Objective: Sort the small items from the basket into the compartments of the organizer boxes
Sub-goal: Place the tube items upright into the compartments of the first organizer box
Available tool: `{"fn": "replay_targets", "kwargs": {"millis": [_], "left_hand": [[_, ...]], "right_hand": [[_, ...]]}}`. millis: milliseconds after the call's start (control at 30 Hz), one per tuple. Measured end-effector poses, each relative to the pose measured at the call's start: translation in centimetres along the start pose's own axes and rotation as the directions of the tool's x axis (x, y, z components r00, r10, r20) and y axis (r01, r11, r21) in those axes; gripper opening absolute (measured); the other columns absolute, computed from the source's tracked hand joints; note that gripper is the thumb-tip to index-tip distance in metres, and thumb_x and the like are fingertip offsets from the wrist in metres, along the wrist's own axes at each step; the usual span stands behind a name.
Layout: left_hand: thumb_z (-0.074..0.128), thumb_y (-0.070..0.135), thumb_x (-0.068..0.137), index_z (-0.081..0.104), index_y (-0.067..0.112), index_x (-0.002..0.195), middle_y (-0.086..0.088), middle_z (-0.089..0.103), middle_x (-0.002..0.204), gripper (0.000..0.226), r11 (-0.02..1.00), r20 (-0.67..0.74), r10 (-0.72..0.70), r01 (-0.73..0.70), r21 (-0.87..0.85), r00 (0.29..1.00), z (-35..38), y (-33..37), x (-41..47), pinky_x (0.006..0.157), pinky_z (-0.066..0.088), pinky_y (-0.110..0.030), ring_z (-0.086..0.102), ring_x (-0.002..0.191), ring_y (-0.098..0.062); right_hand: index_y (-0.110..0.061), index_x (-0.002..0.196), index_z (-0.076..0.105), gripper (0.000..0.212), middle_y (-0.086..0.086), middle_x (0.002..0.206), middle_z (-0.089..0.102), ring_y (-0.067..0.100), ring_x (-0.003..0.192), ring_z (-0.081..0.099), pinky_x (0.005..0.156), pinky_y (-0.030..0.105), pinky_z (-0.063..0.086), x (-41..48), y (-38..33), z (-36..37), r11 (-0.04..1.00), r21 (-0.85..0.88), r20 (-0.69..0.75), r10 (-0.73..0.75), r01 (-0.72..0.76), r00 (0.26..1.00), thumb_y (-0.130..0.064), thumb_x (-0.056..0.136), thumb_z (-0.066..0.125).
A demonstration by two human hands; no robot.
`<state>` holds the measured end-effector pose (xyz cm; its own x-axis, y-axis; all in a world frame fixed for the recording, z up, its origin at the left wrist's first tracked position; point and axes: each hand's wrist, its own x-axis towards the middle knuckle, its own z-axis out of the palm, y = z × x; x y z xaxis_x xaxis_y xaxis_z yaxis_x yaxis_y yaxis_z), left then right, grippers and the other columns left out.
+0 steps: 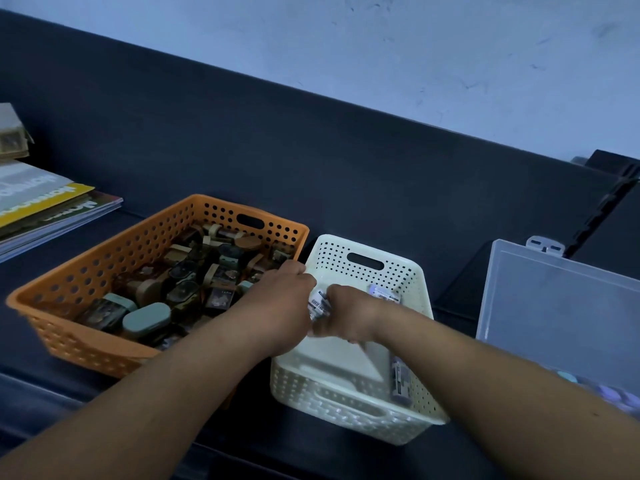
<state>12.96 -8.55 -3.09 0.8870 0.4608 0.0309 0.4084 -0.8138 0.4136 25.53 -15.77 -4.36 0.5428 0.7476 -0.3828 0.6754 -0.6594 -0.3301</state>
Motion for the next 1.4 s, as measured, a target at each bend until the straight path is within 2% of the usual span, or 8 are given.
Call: {"fn": "replay_targets", "kwargs": {"millis": [200, 300, 467, 567, 667, 733, 1067, 1400], "left_hand": [[0.038, 0.001, 0.087, 0.046, 0.012, 0.133, 0.001, 0.02, 0.153, 0.047, 1.0, -0.002, 0.007, -0.007, -0.005, 1.0, 0.2, -0.3, 0.1, 0.106, 0.033, -0.033, 0.028, 0.135, -0.023], [0.036, -0.001, 0.087, 0.044, 0.014, 0.135, 0.002, 0.021, 0.152, 0.051, 1.0, -0.011, 0.0, 0.001, 0.001, 1.0, 0.1, -0.2, 0.0, 0.107, 0.031, -0.032, 0.027, 0.135, -0.022], [0.041, 0.007, 0.091, 0.024, 0.028, 0.147, 0.008, 0.017, 0.156, 0.062, 0.986, -0.154, 0.059, -0.034, 0.161, 0.986, -0.6, 0.7, -0.3, 0.116, 0.002, -0.037, 0.003, 0.145, -0.016], [0.049, 0.026, 0.096, 0.024, 0.032, 0.147, 0.012, 0.025, 0.153, 0.058, 0.978, -0.18, 0.155, -0.177, -0.113, 0.971, -2.1, 2.1, -1.1, 0.111, 0.021, -0.03, 0.025, 0.139, -0.008], [0.066, 0.028, 0.087, 0.046, 0.036, 0.129, 0.015, 0.057, 0.121, 0.047, 0.756, 0.003, 0.163, -0.123, -0.643, 0.987, -3.8, 4.4, -2.1, 0.078, 0.049, -0.018, 0.064, 0.09, -0.001], [0.068, 0.023, 0.085, 0.06, 0.028, 0.109, 0.007, 0.065, 0.097, 0.026, 0.697, 0.032, 0.202, -0.121, -0.707, 0.979, -4.1, 5.6, -2.3, 0.068, 0.054, -0.018, 0.067, 0.071, -0.005], [0.055, 0.001, 0.087, 0.062, 0.012, 0.086, -0.007, 0.064, 0.074, 0.013, 0.544, 0.086, 0.129, 0.002, -0.839, 0.988, -0.4, 14.7, -2.2, 0.059, 0.05, -0.028, 0.057, 0.066, -0.016], [0.056, 0.002, 0.088, 0.063, 0.011, 0.081, -0.01, 0.063, 0.073, 0.013, 0.535, 0.136, 0.069, 0.078, -0.841, 0.988, 5.6, 29.5, -2.2, 0.064, 0.048, -0.032, 0.056, 0.066, -0.021]], "right_hand": [[-0.007, 0.083, 0.048, 0.019, 0.012, 0.063, 0.056, 0.022, 0.052, 0.048, 0.053, 0.026, 0.042, -0.2, 0.4, -0.7, 0.996, 0.066, 0.09, 0.056, -0.062, 0.994, -0.021, 0.094, 0.054], [-0.007, 0.098, 0.053, 0.012, 0.012, 0.08, 0.061, 0.021, 0.065, 0.057, 0.065, 0.029, 0.049, -1.3, 1.6, -1.6, 0.957, 0.287, 0.142, 0.008, -0.049, 0.99, -0.019, 0.095, 0.054], [-0.009, 0.099, 0.052, 0.004, 0.009, 0.081, 0.064, 0.02, 0.072, 0.067, 0.071, 0.03, 0.059, -4.9, 2.8, -3.9, 0.71, 0.702, 0.188, -0.118, -0.049, 0.975, -0.006, 0.097, 0.051], [-0.007, 0.103, 0.055, 0.009, 0.008, 0.085, 0.063, 0.024, 0.076, 0.07, 0.073, 0.033, 0.06, -7.5, 3.0, -5.2, 0.554, 0.832, 0.186, -0.239, -0.024, 0.953, -0.002, 0.097, 0.05], [-0.007, 0.107, 0.059, 0.013, 0.009, 0.093, 0.063, 0.023, 0.078, 0.07, 0.075, 0.033, 0.059, -9.8, 3.5, -5.7, 0.482, 0.876, 0.173, -0.356, 0.022, 0.918, -0.004, 0.096, 0.052], [-0.006, 0.106, 0.059, 0.016, 0.011, 0.095, 0.061, 0.023, 0.078, 0.07, 0.073, 0.033, 0.059, -11.2, 4.2, -5.8, 0.447, 0.894, 0.161, -0.382, 0.029, 0.91, -0.005, 0.091, 0.055], [-0.005, 0.1, 0.056, 0.009, 0.012, 0.081, 0.069, 0.017, 0.067, 0.071, 0.062, 0.027, 0.06, -18.6, 12.6, -6.7, 0.3, 0.946, -0.063, -0.204, 0.124, 0.977, 0.0, 0.092, 0.055], [-0.007, 0.089, 0.061, 0.01, 0.012, 0.078, 0.069, 0.011, 0.056, 0.064, 0.053, 0.021, 0.056, -26.1, 25.9, -9.6, 0.361, 0.892, -0.264, -0.07, 0.271, 0.962, -0.015, 0.093, 0.057]]}}
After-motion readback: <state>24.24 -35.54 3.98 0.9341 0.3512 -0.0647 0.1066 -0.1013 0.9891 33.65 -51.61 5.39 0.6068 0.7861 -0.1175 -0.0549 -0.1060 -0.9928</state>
